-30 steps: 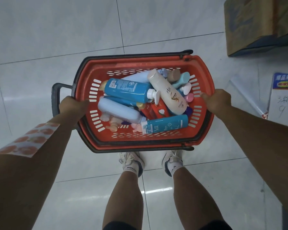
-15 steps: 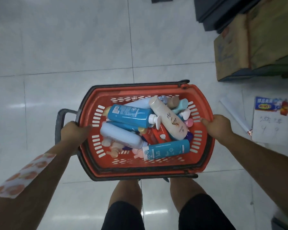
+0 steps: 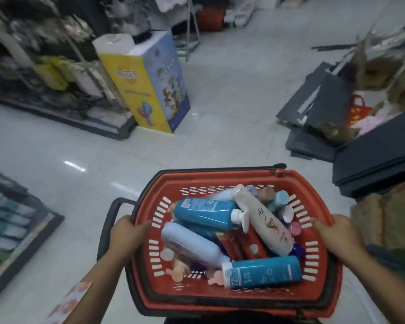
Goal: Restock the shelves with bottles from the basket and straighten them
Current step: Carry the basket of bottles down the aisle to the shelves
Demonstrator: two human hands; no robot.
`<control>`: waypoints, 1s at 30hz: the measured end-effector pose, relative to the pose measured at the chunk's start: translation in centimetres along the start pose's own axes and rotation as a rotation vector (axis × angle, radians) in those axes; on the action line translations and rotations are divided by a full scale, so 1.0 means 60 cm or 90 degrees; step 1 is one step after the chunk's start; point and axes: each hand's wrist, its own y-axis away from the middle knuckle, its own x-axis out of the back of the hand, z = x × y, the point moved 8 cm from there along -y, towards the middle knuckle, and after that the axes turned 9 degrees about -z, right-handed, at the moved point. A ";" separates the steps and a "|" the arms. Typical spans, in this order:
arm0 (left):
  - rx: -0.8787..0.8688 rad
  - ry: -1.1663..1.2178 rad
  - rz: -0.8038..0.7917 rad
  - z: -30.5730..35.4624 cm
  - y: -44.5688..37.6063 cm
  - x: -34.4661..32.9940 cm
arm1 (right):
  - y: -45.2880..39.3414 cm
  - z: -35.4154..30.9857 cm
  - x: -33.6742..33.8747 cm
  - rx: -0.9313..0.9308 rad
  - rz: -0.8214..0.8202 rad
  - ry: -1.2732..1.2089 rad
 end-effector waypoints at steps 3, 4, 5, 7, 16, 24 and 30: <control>0.018 0.055 0.060 -0.050 0.091 0.052 | 0.035 -0.081 0.025 0.096 -0.008 0.035; 0.029 0.081 0.083 -0.075 0.120 0.064 | 0.047 -0.109 0.027 0.125 -0.011 0.050; 0.046 0.107 0.106 -0.104 0.149 0.075 | 0.055 -0.135 0.023 0.153 -0.017 0.066; 0.082 0.154 0.137 -0.163 0.194 0.091 | 0.070 -0.178 0.003 0.195 -0.037 0.100; 0.197 0.265 0.203 -0.397 0.323 0.174 | 0.149 -0.330 -0.220 0.305 -0.188 0.262; 0.322 0.361 0.286 -0.646 0.382 0.309 | 0.260 -0.506 -0.563 0.422 -0.308 0.432; 0.409 0.440 0.377 -0.762 0.451 0.419 | 0.388 -0.660 -0.797 0.535 -0.374 0.520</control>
